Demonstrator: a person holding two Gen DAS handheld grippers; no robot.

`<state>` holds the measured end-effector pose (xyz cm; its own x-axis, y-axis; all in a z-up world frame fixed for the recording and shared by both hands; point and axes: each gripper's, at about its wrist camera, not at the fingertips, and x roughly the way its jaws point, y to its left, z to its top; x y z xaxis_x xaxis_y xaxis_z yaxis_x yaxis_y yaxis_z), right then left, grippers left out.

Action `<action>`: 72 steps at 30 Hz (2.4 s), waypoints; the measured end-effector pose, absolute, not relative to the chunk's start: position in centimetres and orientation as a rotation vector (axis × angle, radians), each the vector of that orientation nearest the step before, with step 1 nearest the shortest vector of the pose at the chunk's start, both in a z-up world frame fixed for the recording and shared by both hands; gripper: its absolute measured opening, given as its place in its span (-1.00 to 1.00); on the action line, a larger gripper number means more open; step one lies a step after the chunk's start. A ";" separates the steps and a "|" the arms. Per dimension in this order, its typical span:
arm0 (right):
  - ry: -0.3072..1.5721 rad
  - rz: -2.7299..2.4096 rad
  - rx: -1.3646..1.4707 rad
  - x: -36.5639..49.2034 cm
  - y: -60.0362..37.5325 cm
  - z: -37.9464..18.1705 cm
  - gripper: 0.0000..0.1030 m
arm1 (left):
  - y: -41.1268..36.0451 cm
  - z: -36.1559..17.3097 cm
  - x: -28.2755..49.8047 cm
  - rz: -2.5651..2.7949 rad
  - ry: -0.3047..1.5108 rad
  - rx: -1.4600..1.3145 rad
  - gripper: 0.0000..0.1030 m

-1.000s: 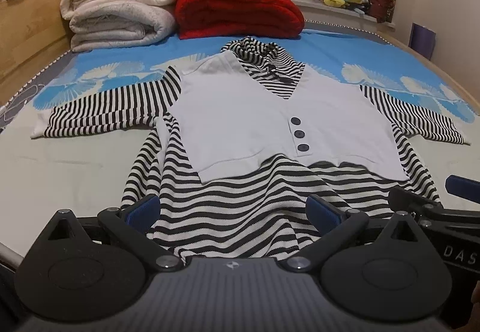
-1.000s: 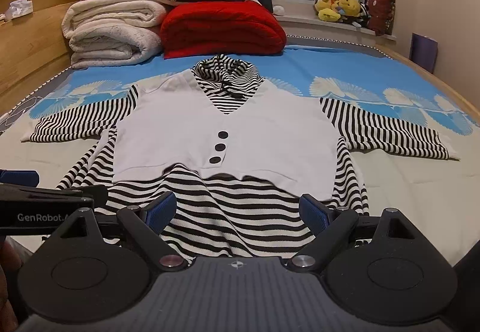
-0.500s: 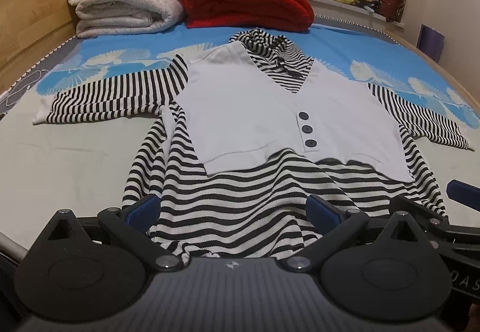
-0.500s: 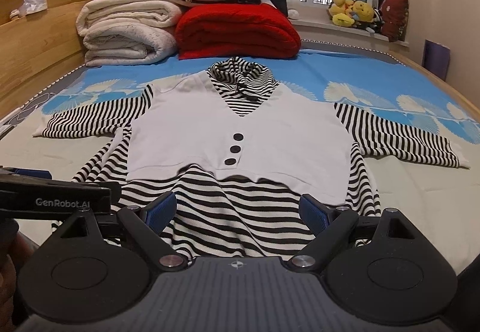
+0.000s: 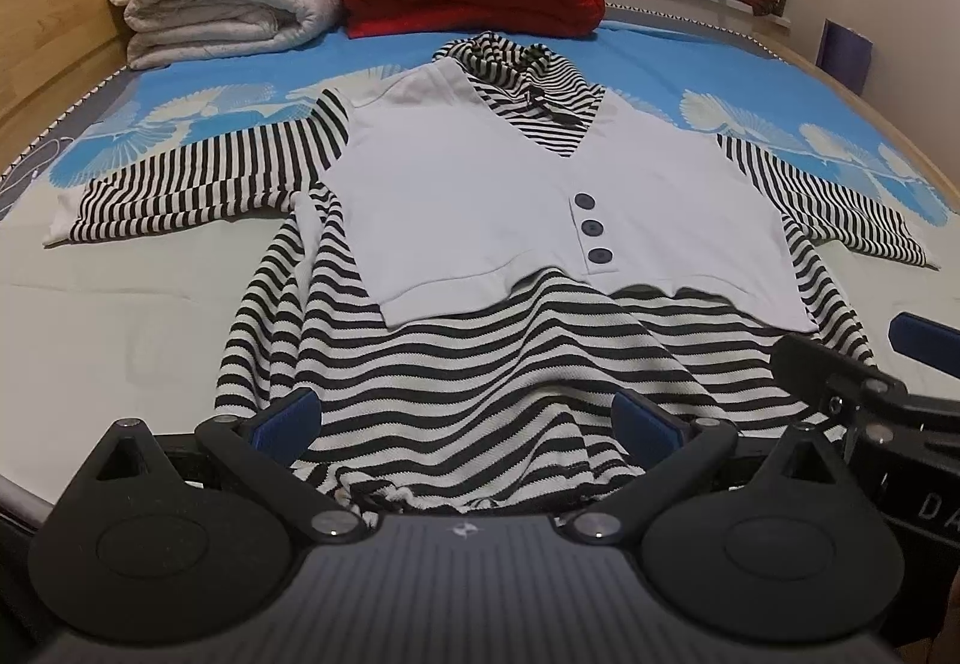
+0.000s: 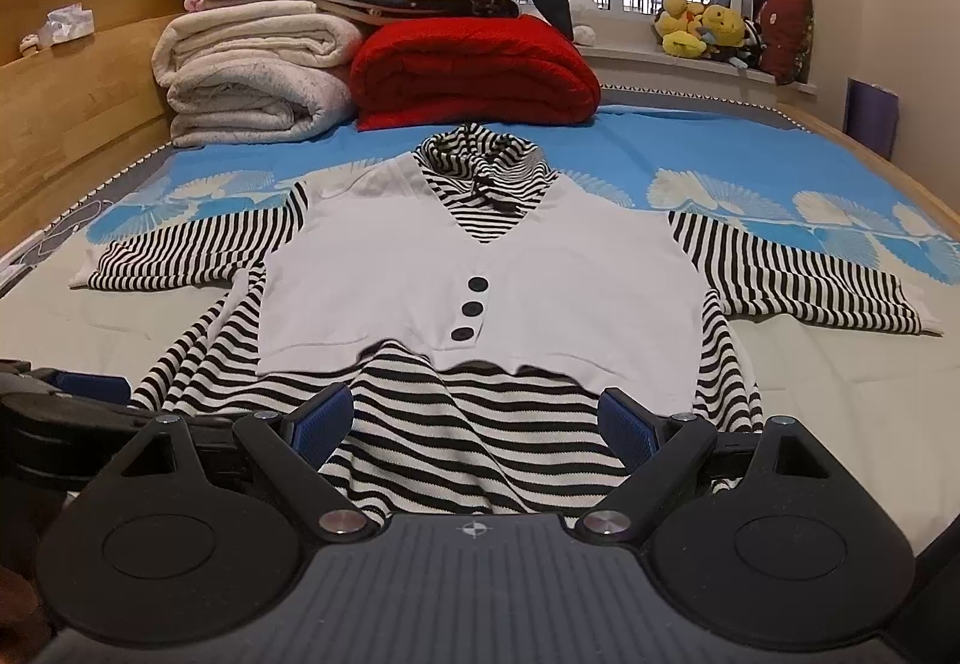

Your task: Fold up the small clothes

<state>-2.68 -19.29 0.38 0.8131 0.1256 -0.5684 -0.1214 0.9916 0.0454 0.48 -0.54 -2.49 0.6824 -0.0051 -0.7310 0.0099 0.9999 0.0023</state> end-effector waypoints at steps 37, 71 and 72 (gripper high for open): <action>0.658 0.095 -0.006 -1.7 -19.1 -0.3 0.73 | 0.0 -2.0 0.4 0.012 0.790 -0.018 0.99; 0.942 -0.392 0.120 3.8 -28.4 -7.0 0.50 | 7.5 -9.1 6.3 0.285 1.024 -0.099 0.61; 0.957 -0.401 0.137 3.8 -28.8 -7.3 0.43 | 7.8 -9.3 6.2 0.283 1.041 -0.114 0.32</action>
<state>3.77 -28.77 -7.27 0.5089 -0.2723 -0.8166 0.3917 0.9180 -0.0620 6.16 7.76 -9.33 0.4729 0.1771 -0.8631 -0.2843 0.9579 0.0407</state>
